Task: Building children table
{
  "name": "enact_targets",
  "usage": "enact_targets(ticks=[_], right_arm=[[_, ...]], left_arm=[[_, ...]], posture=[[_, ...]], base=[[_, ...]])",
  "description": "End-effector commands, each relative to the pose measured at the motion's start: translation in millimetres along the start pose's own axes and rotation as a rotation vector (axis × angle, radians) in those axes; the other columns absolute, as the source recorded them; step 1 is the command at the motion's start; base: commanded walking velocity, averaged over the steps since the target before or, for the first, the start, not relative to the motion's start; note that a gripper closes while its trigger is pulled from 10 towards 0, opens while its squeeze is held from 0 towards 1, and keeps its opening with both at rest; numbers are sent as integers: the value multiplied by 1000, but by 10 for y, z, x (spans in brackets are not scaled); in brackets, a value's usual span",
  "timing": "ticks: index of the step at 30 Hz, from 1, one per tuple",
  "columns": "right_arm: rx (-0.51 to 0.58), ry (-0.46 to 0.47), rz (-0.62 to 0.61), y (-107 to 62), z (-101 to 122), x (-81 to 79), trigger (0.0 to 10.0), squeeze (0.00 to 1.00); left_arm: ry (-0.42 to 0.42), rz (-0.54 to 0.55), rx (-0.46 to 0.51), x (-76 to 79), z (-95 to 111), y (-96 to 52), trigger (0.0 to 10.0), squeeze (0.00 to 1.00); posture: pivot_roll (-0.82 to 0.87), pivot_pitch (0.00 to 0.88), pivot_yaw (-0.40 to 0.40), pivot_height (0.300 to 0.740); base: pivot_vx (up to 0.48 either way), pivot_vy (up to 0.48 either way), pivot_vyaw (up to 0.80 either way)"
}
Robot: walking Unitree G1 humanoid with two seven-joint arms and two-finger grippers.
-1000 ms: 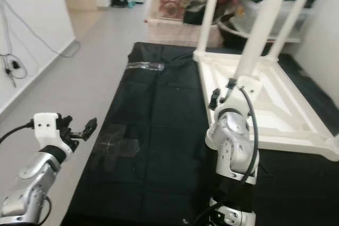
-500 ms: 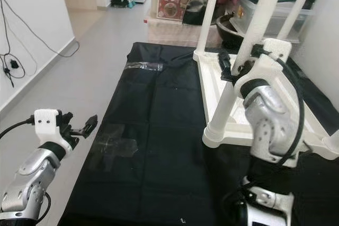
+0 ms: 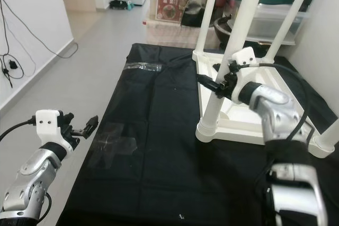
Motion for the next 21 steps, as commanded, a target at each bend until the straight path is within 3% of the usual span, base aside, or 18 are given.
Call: enact_targets(ticks=[1, 4, 5, 9, 10, 11, 12, 13, 14, 16, 17, 18, 19, 20, 21], right_arm=[[-25, -17, -7, 3, -39, 19, 0, 0], [-39, 33, -65, -35, -109, 151, 0, 0], [-81, 62, -150, -42, -197, 232, 0, 0], [-112, 77, -206, -47, -260, 279, 0, 0], [-209, 165, -483, -106, -431, 445, 0, 0], [-302, 243, -713, -191, -590, 442, 0, 0], [-372, 296, -859, -289, -706, 419, 0, 0], [-372, 296, -859, -289, -706, 419, 0, 0], [-401, 331, -936, -305, -747, 232, 0, 0], [-401, 331, -936, -305, -747, 232, 0, 0], [-391, 381, -925, -223, -725, -56, 0, 0], [-391, 381, -925, -223, -725, -56, 0, 0], [-357, 406, -896, -114, -647, -334, 0, 0], [-357, 406, -896, -114, -647, -334, 0, 0], [-318, 430, -852, 6, -556, -562, 2627, 0]], left_arm=[[22, -5, -2, 3, -1, 18, 10000, 0], [21, -11, -3, 20, -8, 32, 10000, 0], [22, -14, -4, 25, -8, 36, 10000, 0], [22, -16, -4, 28, -8, 37, 10000, 0], [24, -17, -4, 27, -4, 33, 10000, 0], [24, -16, -5, 19, 0, 26, 10000, 0], [25, -16, -4, 13, 5, 21, 10000, 0], [25, -16, -4, 13, 5, 21, 10000, 0], [26, -14, -5, 4, 6, 15, 10000, 0], [26, -14, -5, 4, 6, 15, 10000, 0], [25, -11, -5, -5, 8, 11, 10000, 0], [25, -11, -5, -5, 8, 11, 10000, 0], [22, -9, -6, -2, 5, 11, 10000, 0], [22, -9, -6, -2, 5, 11, 10000, 0], [17, -15, -6, 23, 4, 21, 10000, 0]], posture=[[-51, 0, -102, 740], [-52, 0, -101, 740], [-53, 0, -98, 740], [-53, 0, -98, 740], [-43, 0, -99, 740], [-43, 0, -99, 740], [-43, 0, -99, 740], [-43, 0, -99, 740], [-43, 0, -97, 740], [-43, 0, -97, 740], [-39, 0, -89, 740], [-39, 0, -89, 740], [-41, 0, -82, 740], [-41, 0, -82, 740], [-38, 0, -77, 740]], base=[[0, 0, 0], [0, 0, 0], [0, 0, 0], [0, 0, 0], [0, 0, 0], [0, 0, 0], [0, 0, 0], [0, 0, 0], [0, 0, 0], [0, 0, 0], [0, 0, 0], [0, 0, 0], [0, 0, 0], [0, 0, 0], [0, 0, 0]])
Point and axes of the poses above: a point about 5 cm out from each wrist's last joint towards the gripper, its own y axis pointing out of the wrist towards the gripper, its own z axis along the axis of the wrist's last joint, x = y × z, the point moved 4 cm from there along y, pointing out of the wrist towards the gripper, and after that the axes turned 13 degrees about -y, right-handed, at the moved point
